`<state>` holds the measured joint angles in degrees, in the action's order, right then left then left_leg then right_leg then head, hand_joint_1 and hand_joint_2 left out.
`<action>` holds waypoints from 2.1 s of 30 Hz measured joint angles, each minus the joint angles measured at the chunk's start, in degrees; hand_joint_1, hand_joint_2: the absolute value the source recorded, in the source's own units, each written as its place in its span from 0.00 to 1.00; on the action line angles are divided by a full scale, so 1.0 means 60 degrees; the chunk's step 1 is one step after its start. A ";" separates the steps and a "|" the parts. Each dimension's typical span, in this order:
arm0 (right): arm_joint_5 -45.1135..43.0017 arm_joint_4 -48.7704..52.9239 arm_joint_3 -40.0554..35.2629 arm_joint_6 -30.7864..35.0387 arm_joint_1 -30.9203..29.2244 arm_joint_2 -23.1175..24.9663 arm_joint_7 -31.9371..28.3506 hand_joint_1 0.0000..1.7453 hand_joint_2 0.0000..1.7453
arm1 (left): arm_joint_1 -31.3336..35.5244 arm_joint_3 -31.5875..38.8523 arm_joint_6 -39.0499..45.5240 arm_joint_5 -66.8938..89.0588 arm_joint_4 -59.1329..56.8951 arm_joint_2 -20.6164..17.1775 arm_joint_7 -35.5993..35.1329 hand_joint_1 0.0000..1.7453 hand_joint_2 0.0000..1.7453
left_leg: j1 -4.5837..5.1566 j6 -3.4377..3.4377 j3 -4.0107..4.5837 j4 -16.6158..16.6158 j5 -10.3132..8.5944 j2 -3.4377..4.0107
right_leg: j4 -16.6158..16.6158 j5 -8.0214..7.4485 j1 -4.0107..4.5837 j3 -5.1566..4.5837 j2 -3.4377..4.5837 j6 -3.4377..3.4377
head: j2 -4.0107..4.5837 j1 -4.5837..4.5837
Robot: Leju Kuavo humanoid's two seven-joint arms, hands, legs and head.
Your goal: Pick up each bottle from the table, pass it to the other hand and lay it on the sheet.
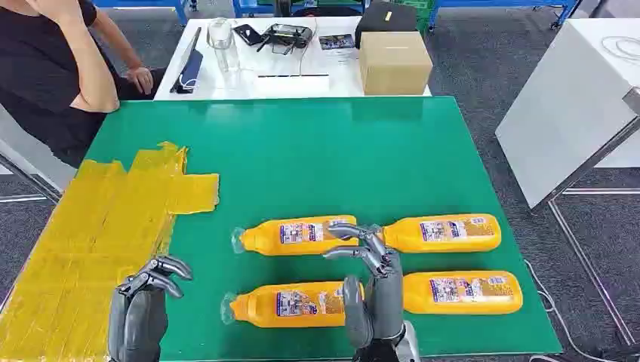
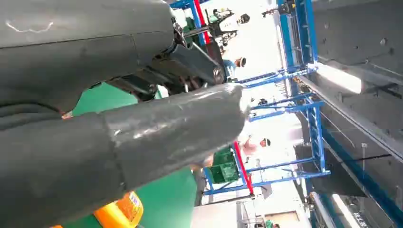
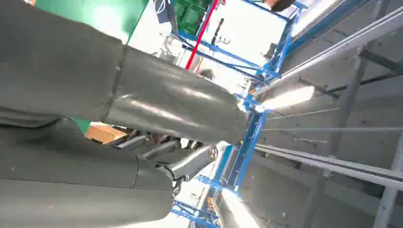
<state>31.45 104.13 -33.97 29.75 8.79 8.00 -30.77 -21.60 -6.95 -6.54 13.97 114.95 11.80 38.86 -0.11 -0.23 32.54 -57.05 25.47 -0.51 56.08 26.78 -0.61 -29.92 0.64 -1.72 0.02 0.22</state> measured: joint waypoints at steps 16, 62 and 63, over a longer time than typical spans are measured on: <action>-0.2207 -0.0080 0.1782 -0.1534 0.1977 -0.0247 -0.1395 0.00 0.00 | -0.0491 -0.1308 0.3376 0.0634 -0.1243 0.0310 0.0189 0.00 0.00 | 0.0021 -0.0038 0.0005 -0.0002 0.0024 -0.0016 | -0.0008 0.0021 -0.0014 0.0007 -0.0020 -0.0032 | 0.0000 0.0000; 0.4976 -0.2339 -0.0408 -0.2022 0.0402 -0.1538 0.5530 0.00 1.00 | 0.0040 -0.0896 0.1967 0.1246 -0.2172 0.0710 0.0211 0.00 0.00 | 0.0019 -0.0040 0.0001 -0.0002 0.0021 -0.0012 | -0.0007 0.0018 -0.0011 0.0016 -0.0021 -0.0034 | 0.0000 0.0004; 0.4965 -0.2389 -0.0477 -0.2062 0.0392 -0.1599 0.5646 0.00 1.00 | 0.0064 -0.0896 0.1938 0.1228 -0.2190 0.0710 0.0211 0.00 0.00 | 0.0019 -0.0040 0.0001 -0.0002 0.0021 -0.0013 | -0.0007 0.0018 -0.0011 0.0016 -0.0021 -0.0034 | 0.0000 0.0000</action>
<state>61.24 89.79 -36.83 17.38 11.14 -1.59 3.10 -21.22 -12.33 5.10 21.33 101.81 16.06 40.13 0.00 -0.47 32.54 -57.06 25.60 -0.59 56.04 26.89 -0.67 -29.83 0.52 -1.92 0.02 0.22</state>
